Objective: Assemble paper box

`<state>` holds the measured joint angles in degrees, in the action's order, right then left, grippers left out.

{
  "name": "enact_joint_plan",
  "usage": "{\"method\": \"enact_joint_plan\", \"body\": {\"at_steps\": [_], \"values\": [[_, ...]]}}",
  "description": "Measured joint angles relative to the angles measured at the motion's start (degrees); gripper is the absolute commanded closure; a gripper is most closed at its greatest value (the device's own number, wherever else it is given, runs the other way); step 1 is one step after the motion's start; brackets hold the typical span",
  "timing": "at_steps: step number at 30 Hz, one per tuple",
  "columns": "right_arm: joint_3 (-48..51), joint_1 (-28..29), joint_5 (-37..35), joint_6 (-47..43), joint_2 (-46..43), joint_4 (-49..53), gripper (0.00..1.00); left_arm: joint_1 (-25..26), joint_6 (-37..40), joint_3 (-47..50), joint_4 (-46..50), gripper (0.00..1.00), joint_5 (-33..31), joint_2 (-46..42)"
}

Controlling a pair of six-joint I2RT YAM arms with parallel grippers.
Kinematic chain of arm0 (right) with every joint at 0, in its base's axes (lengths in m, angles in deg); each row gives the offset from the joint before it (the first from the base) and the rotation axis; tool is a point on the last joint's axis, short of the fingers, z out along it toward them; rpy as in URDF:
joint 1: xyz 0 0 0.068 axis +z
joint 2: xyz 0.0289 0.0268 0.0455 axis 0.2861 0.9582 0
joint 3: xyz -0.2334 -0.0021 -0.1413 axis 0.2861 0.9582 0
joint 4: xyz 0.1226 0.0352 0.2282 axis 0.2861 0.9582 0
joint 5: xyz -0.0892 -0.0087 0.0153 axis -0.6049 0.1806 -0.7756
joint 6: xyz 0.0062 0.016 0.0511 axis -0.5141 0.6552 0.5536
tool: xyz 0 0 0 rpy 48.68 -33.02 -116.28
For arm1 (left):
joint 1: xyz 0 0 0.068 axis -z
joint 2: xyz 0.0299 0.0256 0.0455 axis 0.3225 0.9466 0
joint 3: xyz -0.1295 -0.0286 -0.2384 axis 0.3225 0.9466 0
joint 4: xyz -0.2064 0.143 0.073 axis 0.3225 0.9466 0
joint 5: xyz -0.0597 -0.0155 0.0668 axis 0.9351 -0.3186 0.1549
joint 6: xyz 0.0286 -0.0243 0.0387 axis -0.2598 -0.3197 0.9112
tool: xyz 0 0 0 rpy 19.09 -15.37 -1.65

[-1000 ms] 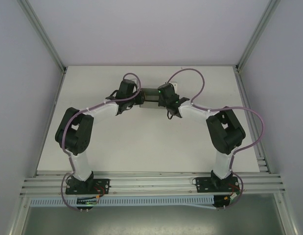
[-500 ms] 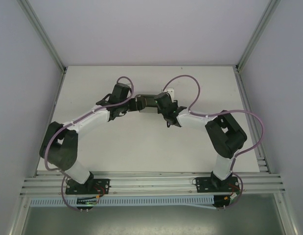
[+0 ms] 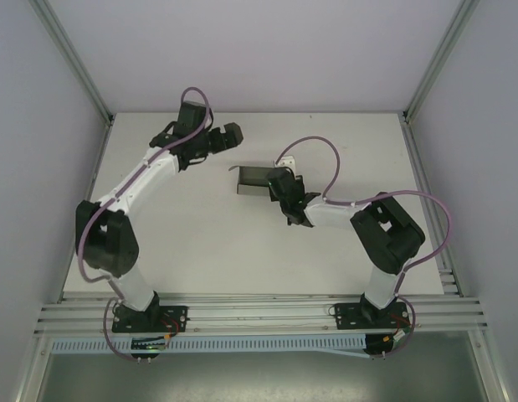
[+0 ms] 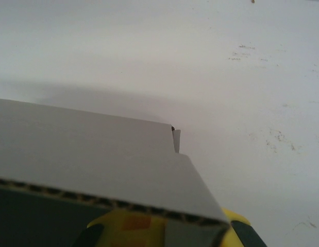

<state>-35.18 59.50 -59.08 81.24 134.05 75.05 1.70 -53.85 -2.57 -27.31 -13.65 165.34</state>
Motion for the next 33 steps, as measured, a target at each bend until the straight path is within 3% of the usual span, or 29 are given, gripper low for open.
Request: {"method": "enact_joint_plan", "body": {"at_steps": [8,12,15,18,22,29,33], "values": [[1.7,0.2,0.9,-4.3,0.0,-4.0,1.0,-1.7,-0.1,-0.5,-1.3,0.02,11.6,13.4],[2.6,0.4,1.0,-4.9,0.0,-5.5,1.0,-1.5,-0.9,2.9,-4.1,0.07,15.1,14.1],[3.0,0.6,1.0,-5.1,0.0,-6.3,1.0,-1.6,-2.1,5.6,-6.8,0.17,17.7,14.0],[3.3,1.2,0.5,-5.6,0.0,-6.1,0.99,-1.6,-3.1,8.8,-9.8,0.18,19.5,13.6],[3.7,2.0,-0.1,-5.9,0.0,-5.4,0.91,-1.7,-4.2,12.3,-14.2,0.25,21.3,12.7],[5.5,2.8,1.9,-5.4,-0.8,-0.8,0.65,-1.7,-4.5,15.8,-17.7,0.32,22.2,12.7],[7.8,3.0,3.1,-4.3,-3.8,1.4,0.56,-1.7,-4.5,16.3,-18.9,0.35,22.1,12.7]]}}
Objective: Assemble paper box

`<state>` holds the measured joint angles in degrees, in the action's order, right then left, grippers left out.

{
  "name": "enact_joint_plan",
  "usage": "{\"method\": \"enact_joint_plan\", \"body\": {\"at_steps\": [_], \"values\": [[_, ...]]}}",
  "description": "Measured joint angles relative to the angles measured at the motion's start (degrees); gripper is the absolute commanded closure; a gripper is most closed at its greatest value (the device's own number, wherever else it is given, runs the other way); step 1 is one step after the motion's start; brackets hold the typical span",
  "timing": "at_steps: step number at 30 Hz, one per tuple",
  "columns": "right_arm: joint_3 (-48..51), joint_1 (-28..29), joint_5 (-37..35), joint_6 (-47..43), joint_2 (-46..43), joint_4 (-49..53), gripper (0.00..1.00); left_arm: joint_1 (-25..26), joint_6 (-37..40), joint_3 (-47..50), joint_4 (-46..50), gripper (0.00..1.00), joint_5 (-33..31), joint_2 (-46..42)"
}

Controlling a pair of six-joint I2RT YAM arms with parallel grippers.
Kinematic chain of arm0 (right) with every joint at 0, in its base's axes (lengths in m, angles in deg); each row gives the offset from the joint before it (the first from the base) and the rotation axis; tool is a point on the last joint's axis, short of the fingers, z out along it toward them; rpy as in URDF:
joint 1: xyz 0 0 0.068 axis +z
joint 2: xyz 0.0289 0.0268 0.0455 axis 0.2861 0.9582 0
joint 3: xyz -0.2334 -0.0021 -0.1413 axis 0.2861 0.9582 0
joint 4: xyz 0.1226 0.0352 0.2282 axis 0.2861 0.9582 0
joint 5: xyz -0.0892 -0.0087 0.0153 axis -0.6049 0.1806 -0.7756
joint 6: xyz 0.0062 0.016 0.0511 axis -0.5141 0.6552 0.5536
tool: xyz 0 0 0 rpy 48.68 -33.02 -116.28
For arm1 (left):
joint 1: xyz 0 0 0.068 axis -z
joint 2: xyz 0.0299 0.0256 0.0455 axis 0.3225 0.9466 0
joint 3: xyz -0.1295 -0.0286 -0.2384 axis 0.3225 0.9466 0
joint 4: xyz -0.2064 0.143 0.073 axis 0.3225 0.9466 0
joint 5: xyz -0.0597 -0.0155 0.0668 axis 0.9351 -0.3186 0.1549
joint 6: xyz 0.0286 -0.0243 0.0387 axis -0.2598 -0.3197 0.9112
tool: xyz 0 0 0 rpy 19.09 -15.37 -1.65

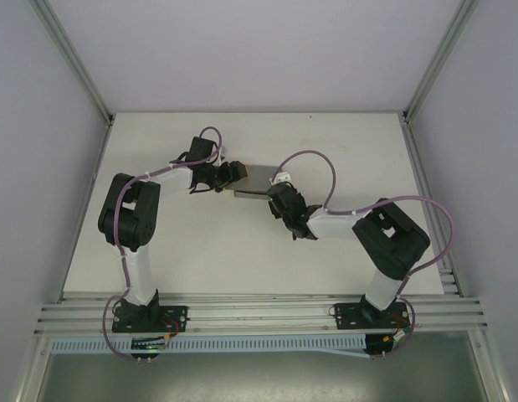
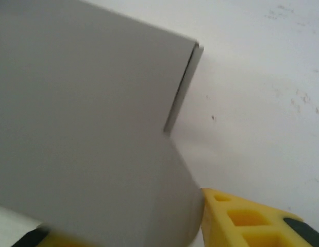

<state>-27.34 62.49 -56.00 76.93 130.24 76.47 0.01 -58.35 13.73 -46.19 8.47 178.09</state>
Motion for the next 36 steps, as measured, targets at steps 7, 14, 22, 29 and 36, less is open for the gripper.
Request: {"method": "enact_joint_plan", "body": {"at_steps": [7,14,22,29,36], "values": [[5.1,0.0,1.7,1.5,-7.0,5.5,0.32,0.0,0.2,0.6,-0.9,0.36,-0.2,0.7],[5.2,-1.1,3.2,1.5,-14.4,11.3,0.15,0.1,0.9,0.7,-1.2,0.4,-0.6,1.3],[-3.4,-11.4,18.8,5.7,-14.6,13.3,0.09,0.2,1.4,1.1,-1.6,0.41,-0.6,1.9],[-18.2,-15.6,31.4,10.6,-0.3,13.0,0.15,0.3,1.3,2.4,-3.1,0.41,-0.6,1.9],[-23.1,-18.6,36.0,12.4,12.5,14.3,0.29,0.4,1.4,2.5,-3.3,0.41,-0.6,1.9]]}}
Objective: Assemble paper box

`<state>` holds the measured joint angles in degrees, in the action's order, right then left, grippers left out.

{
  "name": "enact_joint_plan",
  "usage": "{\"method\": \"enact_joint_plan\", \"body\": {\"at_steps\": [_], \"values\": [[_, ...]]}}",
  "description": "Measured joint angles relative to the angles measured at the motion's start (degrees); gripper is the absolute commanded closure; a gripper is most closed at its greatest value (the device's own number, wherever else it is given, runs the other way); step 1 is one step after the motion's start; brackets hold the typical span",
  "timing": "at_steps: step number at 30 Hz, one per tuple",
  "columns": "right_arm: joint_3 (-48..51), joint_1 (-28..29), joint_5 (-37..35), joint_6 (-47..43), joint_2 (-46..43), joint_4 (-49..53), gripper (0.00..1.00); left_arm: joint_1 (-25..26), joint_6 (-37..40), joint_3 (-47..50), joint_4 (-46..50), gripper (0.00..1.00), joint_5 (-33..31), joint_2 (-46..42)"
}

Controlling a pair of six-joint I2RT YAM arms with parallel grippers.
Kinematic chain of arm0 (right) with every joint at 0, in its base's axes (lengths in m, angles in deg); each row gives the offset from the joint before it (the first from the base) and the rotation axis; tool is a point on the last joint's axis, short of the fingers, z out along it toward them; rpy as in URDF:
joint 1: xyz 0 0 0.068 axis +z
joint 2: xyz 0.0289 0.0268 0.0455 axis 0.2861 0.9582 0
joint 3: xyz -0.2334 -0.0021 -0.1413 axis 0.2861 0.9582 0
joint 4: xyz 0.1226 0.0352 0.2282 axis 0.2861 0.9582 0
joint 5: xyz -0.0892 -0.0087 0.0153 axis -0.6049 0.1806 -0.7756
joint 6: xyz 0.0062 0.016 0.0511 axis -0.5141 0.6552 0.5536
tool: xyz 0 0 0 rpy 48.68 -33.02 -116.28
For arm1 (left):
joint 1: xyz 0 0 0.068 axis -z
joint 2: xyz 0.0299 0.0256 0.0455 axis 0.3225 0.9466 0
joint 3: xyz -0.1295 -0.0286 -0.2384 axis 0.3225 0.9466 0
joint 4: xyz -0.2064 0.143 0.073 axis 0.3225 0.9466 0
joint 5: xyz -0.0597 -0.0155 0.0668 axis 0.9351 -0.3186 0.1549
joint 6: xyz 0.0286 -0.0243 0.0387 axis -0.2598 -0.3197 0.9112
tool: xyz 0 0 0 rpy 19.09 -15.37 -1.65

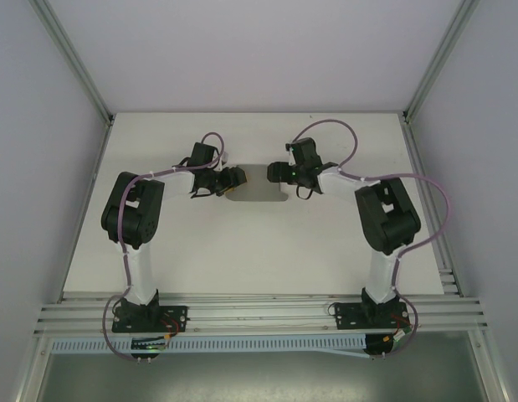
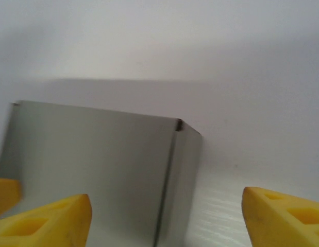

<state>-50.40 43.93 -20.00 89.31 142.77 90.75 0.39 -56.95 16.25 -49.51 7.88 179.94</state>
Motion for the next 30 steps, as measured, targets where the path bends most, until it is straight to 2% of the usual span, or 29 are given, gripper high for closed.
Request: {"method": "enact_joint_plan", "body": {"at_steps": [2,4,10,20,26,30], "values": [[-0.1,-0.2,1.4,0.5,1.7,0.0,0.33,0.1,0.3,0.0,0.1,0.42,-0.3,0.0],[-0.1,-0.3,2.4,1.0,2.1,-1.0,0.43,0.3,0.4,0.1,0.2,0.42,-0.9,0.0],[1.5,-1.0,5.9,2.8,2.1,-4.7,0.59,0.5,1.5,0.0,0.5,0.43,-1.7,-0.3],[3.2,-1.9,8.9,2.7,2.1,-8.0,0.6,1.1,5.5,-4.9,9.4,0.39,-7.4,-0.9],[3.2,-2.2,9.6,2.5,2.1,-8.0,0.6,0.7,7.5,-10.7,11.3,0.4,-7.0,1.2],[3.3,-2.6,10.3,2.6,2.1,-8.0,0.58,0.6,8.1,-11.0,11.3,0.48,-5.5,2.8]]}}
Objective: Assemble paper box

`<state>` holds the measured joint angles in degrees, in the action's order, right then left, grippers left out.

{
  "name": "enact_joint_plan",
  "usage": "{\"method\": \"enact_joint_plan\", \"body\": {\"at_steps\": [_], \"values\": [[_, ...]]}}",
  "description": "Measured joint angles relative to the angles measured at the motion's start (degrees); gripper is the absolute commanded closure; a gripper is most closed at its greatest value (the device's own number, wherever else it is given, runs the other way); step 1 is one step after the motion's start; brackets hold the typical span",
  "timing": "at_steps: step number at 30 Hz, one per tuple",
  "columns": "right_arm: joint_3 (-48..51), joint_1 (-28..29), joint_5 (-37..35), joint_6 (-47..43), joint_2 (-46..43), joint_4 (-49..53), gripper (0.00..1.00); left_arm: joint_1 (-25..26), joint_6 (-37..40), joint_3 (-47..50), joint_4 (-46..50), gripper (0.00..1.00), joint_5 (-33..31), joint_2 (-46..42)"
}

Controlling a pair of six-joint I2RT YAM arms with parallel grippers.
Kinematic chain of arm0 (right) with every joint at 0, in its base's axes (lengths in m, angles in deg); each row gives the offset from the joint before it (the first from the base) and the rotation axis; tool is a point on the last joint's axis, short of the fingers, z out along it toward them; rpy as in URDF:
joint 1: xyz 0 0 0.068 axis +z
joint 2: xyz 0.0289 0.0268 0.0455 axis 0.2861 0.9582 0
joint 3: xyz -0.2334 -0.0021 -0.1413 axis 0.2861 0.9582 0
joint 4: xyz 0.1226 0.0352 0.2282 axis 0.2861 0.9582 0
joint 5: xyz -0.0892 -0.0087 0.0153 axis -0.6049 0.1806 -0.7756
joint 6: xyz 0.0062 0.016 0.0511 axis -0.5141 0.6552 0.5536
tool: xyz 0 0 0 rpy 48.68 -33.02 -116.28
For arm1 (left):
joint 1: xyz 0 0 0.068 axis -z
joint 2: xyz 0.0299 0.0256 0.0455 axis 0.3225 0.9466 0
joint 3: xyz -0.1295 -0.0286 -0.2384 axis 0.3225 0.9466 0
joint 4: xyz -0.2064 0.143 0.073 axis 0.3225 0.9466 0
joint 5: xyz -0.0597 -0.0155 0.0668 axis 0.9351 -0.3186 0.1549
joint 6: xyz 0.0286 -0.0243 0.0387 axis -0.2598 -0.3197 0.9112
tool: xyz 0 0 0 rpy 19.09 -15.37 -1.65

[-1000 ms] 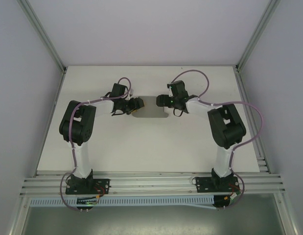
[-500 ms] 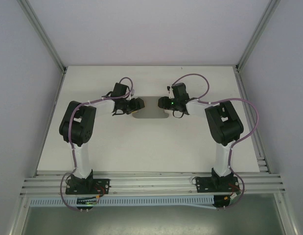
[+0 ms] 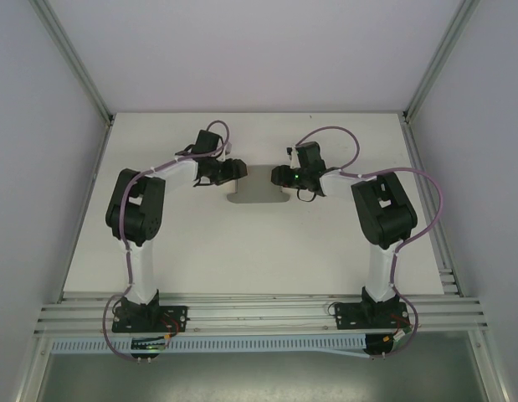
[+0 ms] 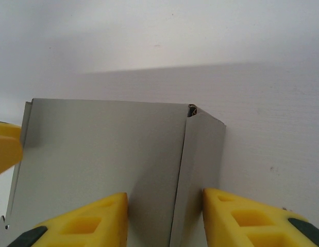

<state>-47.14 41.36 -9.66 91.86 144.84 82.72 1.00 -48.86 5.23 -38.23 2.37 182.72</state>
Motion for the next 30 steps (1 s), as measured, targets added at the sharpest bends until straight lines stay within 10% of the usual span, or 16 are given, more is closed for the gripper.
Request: {"method": "enact_joint_plan", "body": {"at_steps": [17,30], "values": [[3.0,-1.3,4.8,5.6,-3.1,2.6,0.01,-1.7,-5.2,12.8,-19.8,0.84,11.0,-1.6],[9.5,-3.1,9.4,11.3,-10.0,0.4,0.01,-3.9,-12.2,21.2,-32.4,0.91,17.4,-2.8]]}}
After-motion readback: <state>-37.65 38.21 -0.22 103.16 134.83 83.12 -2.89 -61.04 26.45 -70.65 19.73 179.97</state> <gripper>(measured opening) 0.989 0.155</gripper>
